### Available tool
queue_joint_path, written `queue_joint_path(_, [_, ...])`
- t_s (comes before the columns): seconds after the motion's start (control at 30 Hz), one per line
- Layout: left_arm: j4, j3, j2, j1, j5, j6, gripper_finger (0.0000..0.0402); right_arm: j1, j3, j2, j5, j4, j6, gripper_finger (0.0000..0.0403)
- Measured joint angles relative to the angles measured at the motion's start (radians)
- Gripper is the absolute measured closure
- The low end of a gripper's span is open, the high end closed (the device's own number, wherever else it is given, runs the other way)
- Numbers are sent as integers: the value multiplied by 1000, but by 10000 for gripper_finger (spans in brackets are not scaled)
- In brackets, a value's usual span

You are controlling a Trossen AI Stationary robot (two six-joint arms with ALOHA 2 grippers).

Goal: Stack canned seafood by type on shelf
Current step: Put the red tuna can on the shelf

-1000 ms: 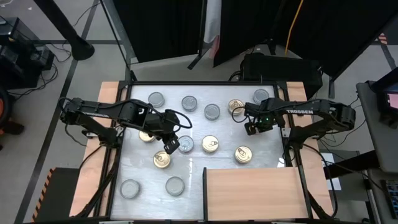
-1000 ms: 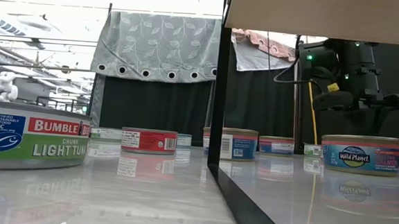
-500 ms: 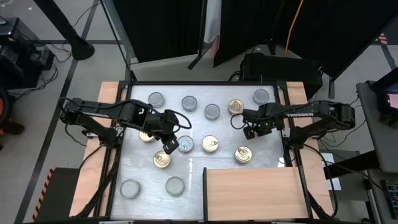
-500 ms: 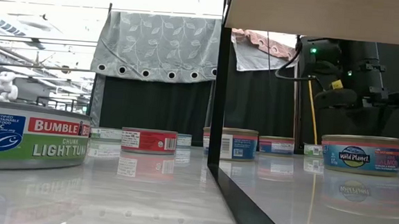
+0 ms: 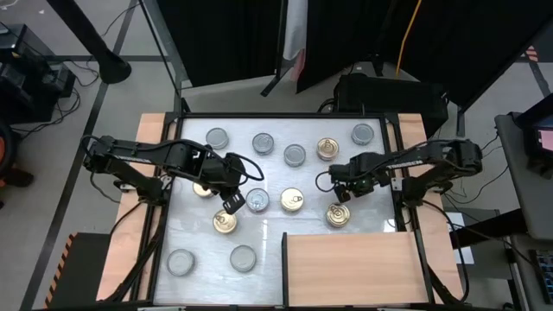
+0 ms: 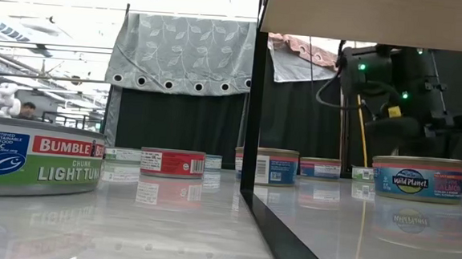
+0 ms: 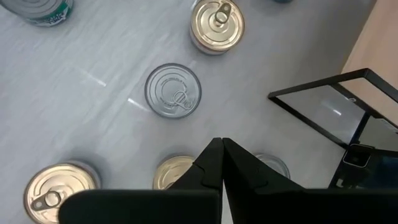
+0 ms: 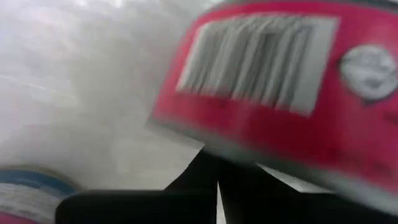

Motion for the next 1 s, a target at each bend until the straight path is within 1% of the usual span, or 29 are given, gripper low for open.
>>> queue_joint_path(0.13, [-4,0,0,0,0,0,394,38,0,24,16,6,26,403])
queue_joint_path(0.4, [-4,0,0,0,0,19,394,100,-4,25,18,42,73,403])
queue_joint_path(0.53, [-5,0,0,0,0,32,394,130,-4,17,-16,38,73,403])
queue_joint_path(0.7, [-5,0,0,0,-4,33,394,149,7,-56,-76,17,79,403])
queue_joint_path(0.83, [-5,0,0,0,-4,28,394,95,55,-153,-81,-70,87,403])
queue_joint_path(0.93, [-5,0,0,0,-4,27,394,17,62,-207,-32,-125,95,403])
queue_joint_path(1.0, [-4,0,0,0,-4,27,394,-43,51,-218,-4,-129,60,403])
